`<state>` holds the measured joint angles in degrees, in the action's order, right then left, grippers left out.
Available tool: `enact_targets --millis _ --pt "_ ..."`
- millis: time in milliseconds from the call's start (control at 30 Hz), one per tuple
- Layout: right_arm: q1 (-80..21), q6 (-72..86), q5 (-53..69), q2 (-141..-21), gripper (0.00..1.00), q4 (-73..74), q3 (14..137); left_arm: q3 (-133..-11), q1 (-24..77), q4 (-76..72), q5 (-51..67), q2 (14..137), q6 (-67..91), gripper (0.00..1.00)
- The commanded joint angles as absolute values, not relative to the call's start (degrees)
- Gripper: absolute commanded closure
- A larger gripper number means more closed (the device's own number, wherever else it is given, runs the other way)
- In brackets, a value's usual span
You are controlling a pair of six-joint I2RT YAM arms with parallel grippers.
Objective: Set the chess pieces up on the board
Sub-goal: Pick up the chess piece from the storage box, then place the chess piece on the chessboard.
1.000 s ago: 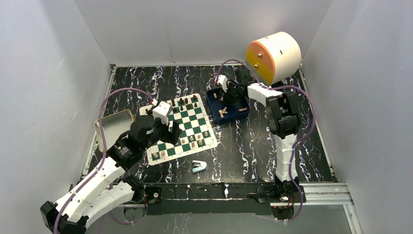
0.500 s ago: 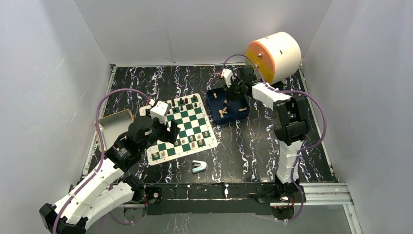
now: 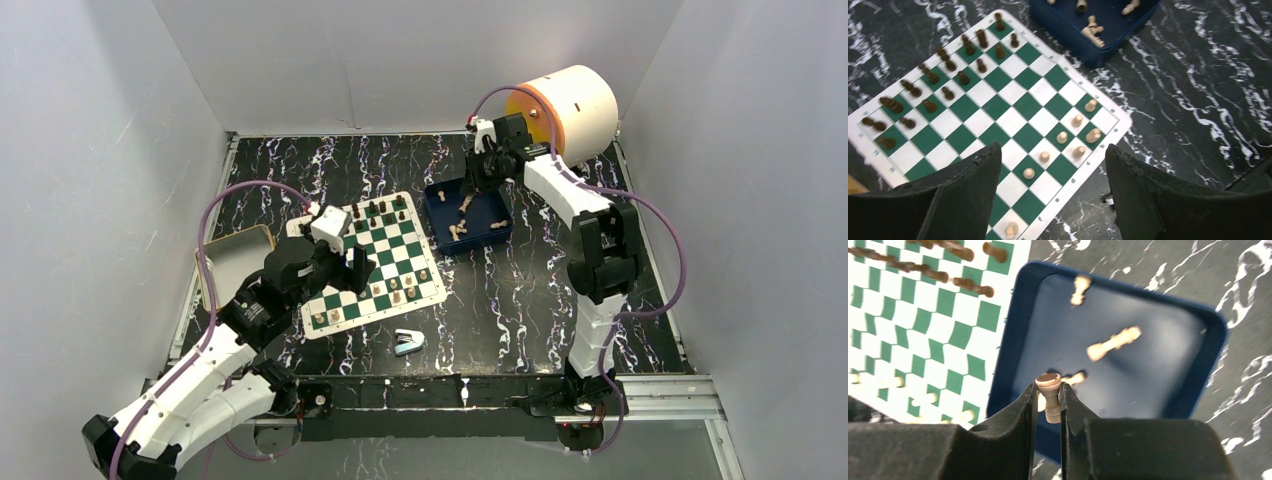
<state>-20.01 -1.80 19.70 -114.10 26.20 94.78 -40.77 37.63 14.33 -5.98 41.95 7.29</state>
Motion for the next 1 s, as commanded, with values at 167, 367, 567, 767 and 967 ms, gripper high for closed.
enact_targets --millis 167,367,567,767,967 --pt "-22.19 18.14 33.28 -98.22 0.78 29.86 87.44 -38.60 37.69 2.26 20.20 44.48 -11.61 0.32" --pt "-24.08 21.40 44.05 -89.54 0.78 28.85 80.64 -37.50 37.71 -5.78 32.88 48.01 -24.19 0.32" --pt "-28.35 20.50 49.41 -84.67 0.78 28.84 74.26 -40.04 37.78 -5.46 42.09 53.57 -33.50 0.42" --pt "-33.35 18.97 51.93 -83.37 0.78 28.48 70.82 -39.20 37.75 -11.89 43.94 53.60 -32.88 0.38" --pt "-37.24 18.67 53.14 -83.98 0.77 27.52 71.15 -39.81 37.73 -11.78 46.87 53.97 -34.02 0.38"
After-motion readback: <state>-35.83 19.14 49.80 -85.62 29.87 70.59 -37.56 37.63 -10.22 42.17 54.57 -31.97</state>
